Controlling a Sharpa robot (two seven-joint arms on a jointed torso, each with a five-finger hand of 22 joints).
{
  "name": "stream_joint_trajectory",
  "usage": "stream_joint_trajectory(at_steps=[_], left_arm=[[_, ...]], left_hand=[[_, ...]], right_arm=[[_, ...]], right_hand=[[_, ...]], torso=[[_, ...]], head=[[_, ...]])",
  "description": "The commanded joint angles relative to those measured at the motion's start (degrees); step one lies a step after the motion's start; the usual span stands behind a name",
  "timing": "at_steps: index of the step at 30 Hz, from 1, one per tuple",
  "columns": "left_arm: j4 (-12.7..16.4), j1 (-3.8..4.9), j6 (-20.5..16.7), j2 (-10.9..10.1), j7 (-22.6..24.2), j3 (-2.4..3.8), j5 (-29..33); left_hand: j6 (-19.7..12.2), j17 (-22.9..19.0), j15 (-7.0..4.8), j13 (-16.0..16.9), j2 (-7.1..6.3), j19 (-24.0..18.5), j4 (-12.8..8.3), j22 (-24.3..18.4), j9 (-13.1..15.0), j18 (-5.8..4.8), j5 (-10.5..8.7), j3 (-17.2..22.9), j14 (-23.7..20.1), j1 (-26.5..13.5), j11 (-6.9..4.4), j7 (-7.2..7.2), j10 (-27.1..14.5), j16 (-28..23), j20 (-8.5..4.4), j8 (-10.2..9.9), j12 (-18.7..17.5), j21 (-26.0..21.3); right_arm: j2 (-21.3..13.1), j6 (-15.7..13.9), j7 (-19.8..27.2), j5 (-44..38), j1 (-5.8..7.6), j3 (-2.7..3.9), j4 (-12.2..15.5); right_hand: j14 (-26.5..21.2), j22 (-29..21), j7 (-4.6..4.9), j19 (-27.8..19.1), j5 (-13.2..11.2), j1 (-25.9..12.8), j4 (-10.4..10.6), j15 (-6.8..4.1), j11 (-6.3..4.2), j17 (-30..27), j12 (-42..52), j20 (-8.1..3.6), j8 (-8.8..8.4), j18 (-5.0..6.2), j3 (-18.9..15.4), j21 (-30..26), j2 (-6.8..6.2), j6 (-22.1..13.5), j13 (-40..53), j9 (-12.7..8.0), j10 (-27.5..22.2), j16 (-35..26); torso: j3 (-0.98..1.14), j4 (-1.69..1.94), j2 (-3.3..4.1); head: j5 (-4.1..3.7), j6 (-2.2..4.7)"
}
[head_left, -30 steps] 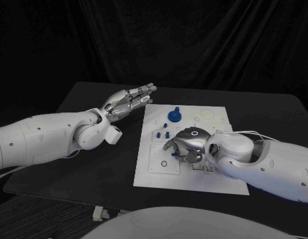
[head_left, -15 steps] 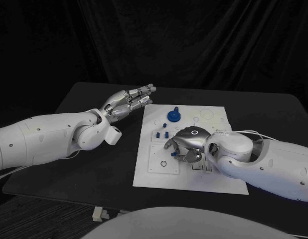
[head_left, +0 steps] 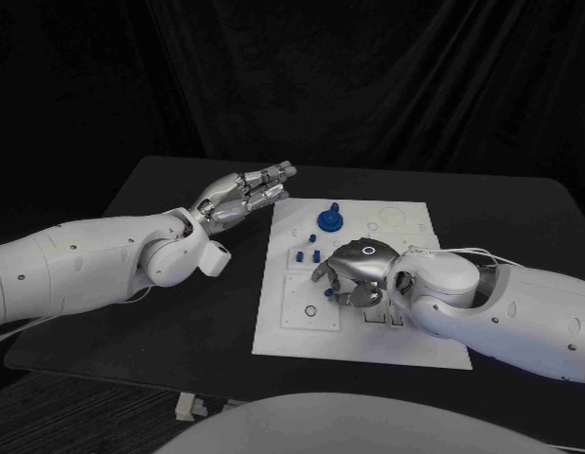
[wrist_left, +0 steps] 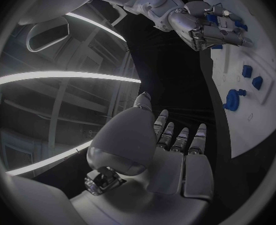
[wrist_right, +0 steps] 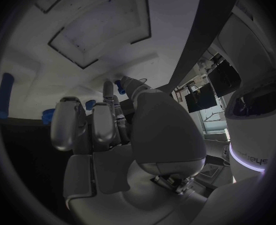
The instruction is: Assemble the parts on the task board
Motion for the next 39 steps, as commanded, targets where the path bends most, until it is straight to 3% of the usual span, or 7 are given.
stream_joint_trajectory(at_steps=[1, 7, 17, 26, 32, 36, 39], left_arm=[[0.0, -0.18, 0.7, 0.1, 0.5, 0.06, 0.5], [0.0, -0.36, 0.8, 0.1, 0.4, 0.06, 0.5], [0.0, -0.54, 0.9, 0.1, 0.3, 0.06, 0.5], [0.0, -0.61, 0.9, 0.1, 0.2, 0.06, 0.5], [0.2, -0.62, 0.8, -0.1, 0.2, 0.06, 0.5], [0.3, -0.63, 0.6, -0.2, 0.4, 0.06, 0.5], [0.5, -0.63, 0.4, -0.3, 0.6, 0.06, 0.5]], left_hand=[[0.4, -0.1, 0.51, -0.1, -0.1, 0.1, 0.0, 0.0, 0.0, 0.26, 0.28, 0.4, 0.0, 0.7, 0.35, 0.07, -0.1, -0.2, 0.44, 0.1, 0.2, 0.0], [0.4, -0.1, 0.53, -0.1, -0.11, 0.1, -0.1, 0.0, 0.0, 0.25, 0.32, 0.5, 0.0, 0.8, 0.35, 0.07, -0.1, -0.2, 0.44, 0.1, 0.3, 0.0], [0.4, -0.1, 0.59, -0.1, -0.16, 0.1, -0.2, 0.0, 0.0, 0.16, 0.73, 0.7, 0.0, 1.3, 0.34, 0.06, -0.2, -0.2, 0.44, 0.1, 0.2, 0.0], [0.3, -0.1, 0.6, -0.1, -0.21, 0.1, -0.3, 0.0, 0.0, 0.12, 0.91, 0.8, 0.0, 1.6, 0.35, 0.07, -0.2, -0.2, 0.44, 0.1, 0.3, 0.0], [0.3, -0.1, 0.61, -0.1, -0.24, 0.1, -0.3, 0.0, 0.0, 0.09, 1.03, 0.8, 0.0, 1.7, 0.36, 0.07, -0.2, -0.2, 0.44, 0.1, 0.3, 0.0], [0.3, -0.1, 0.61, -0.1, -0.32, 0.1, -0.4, 0.0, 0.0, 0.07, 1.16, 0.8, 0.0, 1.9, 0.36, 0.08, -0.2, -0.2, 0.44, 0.1, 0.3, 0.0], [0.3, -0.1, 0.61, -0.1, -0.36, 0.1, -0.4, 0.0, 0.0, 0.06, 1.19, 0.8, 0.0, 1.9, 0.36, 0.07, -0.2, -0.2, 0.44, 0.1, 0.3, 0.0]], right_arm=[[0.1, -1.5, -0.9, -0.4, -0.15, 0.02, 0.1], [0.2, -2.2, -1.0, -0.4, -0.15, 0.02, 0.0], [0.2, -2.7, -1.2, -0.4, -0.15, 0.02, 0.0], [-1.0, -4.1, -0.8, -0.6, -0.13, 0.03, 0.8], [-2.7, -5.7, -0.5, -1.9, 0.1, 0.03, 2.0], [-4.5, -7.2, 0.3, -2.4, 1.02, 0.04, 3.2], [-6.5, -9.8, 1.5, -2.5, 2.53, 0.04, 4.5]], right_hand=[[-0.1, 9.7, 0.12, -0.1, -0.5, -0.2, 0.4, -0.29, -0.13, -0.1, 0.4, -0.24, 0.44, 0.35, -0.1, -0.4, 0.11, 0.5, 0.1, -0.1, 0.4, -0.2], [-0.1, 9.8, 0.3, -0.1, -0.7, 0.0, 0.5, -0.38, -0.23, 0.0, 0.5, -0.3, 0.59, 0.34, 0.0, -0.3, 0.4, 0.9, 0.1, -0.2, 0.5, -0.2], [0.0, 9.7, 0.71, 0.0, -3.0, 0.0, 1.1, -0.41, -0.23, -0.2, 0.7, -0.4, 0.88, 0.35, -0.3, -0.5, 0.97, 1.6, 0.2, -0.7, 0.4, -0.2], [-0.4, 9.6, 0.17, -0.3, -8.0, -1.4, 3.7, -0.15, 0.03, -1.1, 1.3, -0.16, 0.75, 0.48, -5.0, -1.4, -1.47, 1.5, 0.4, -1.9, 0.1, -0.7], [-0.4, 9.6, -0.49, -0.2, -9.2, -0.9, 6.8, -0.24, -0.09, -1.2, 2.0, -0.23, 0.69, 0.48, -9.5, -1.6, -2.58, 1.3, 0.7, -2.8, -0.1, -0.7], [-0.5, 9.6, -1.14, -0.2, -9.3, -1.7, 8.3, -0.41, -0.25, -1.4, 2.4, -0.36, 0.74, 0.47, -12.1, -1.6, -3.96, 1.5, 1.0, -3.0, -0.2, -0.8], [-0.1, 9.9, -1.83, 0.3, -9.3, -4.1, 8.4, -0.79, -0.62, -0.6, 3.0, -0.65, 1.21, 0.29, -15.6, -0.7, -4.48, 2.4, 1.4, -3.1, 0.1, -0.4]], torso=[[0.0, 0.01, 0.01], [0.0, 0.01, 0.01], [0.0, 0.01, 0.01], [0.01, 0.01, 0.01], [0.01, 0.01, 0.0], [0.02, 0.01, 0.0], [0.01, 0.0, -0.01]], head=[[-0.01, -0.01], [-0.03, -0.01], [-0.23, -0.01], [-0.27, -0.01], [-0.42, -0.01], [-0.6, -0.01], [-0.52, -0.01]])
